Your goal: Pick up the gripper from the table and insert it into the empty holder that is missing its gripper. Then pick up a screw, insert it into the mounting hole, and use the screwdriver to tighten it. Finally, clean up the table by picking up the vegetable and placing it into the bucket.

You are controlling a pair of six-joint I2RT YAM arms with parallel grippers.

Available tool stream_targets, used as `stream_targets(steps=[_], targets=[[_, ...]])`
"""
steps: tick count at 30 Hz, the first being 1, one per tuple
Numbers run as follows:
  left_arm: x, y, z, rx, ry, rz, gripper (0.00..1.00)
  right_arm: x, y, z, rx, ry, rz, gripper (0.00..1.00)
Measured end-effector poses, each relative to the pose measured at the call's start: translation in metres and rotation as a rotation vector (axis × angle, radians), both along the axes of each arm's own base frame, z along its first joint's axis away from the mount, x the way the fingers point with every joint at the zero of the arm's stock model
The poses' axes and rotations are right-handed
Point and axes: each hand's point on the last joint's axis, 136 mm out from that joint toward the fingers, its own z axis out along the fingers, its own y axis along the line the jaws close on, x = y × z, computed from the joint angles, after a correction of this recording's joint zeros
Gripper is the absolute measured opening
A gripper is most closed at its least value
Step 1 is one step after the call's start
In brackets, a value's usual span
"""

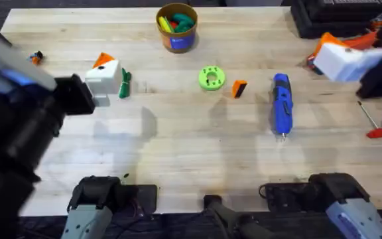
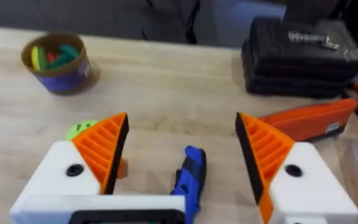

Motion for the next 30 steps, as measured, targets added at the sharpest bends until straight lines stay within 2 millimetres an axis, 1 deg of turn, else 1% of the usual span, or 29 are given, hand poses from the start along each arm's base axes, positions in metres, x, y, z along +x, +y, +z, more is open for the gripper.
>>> stream_targets(steps=[3,7,11,15,18,20,24,30], targets=[[0.007,0.000,-0.009,0.001,0.135,0.002,0.985,0.016,0.000,-0.002,-0.002,0.126,0.001,0.987],[0.019,0.001,-0.020,0.003,0.283,0.004,0.985,0.030,0.000,-0.014,-0.005,0.303,0.002,0.986],[0.034,0.001,-0.030,-0.004,0.404,0.008,0.985,0.035,0.000,-0.033,-0.006,0.491,0.003,0.985],[0.047,0.001,-0.048,-0.026,0.526,0.026,0.985,0.036,0.000,-0.054,-0.006,0.660,0.003,0.986],[0.057,0.001,-0.062,-0.033,0.598,0.034,0.985,0.039,0.000,-0.065,-0.006,0.712,0.003,0.986],[0.062,0.001,-0.073,-0.036,0.640,0.038,0.985,0.040,0.000,-0.067,-0.006,0.722,0.003,0.987],[0.067,0.000,-0.093,-0.036,0.712,0.040,0.985,0.041,0.000,-0.065,-0.006,0.718,0.003,0.987],[0.070,0.000,-0.111,-0.034,0.776,0.041,0.985,0.042,0.000,-0.064,-0.006,0.712,0.004,0.987]])
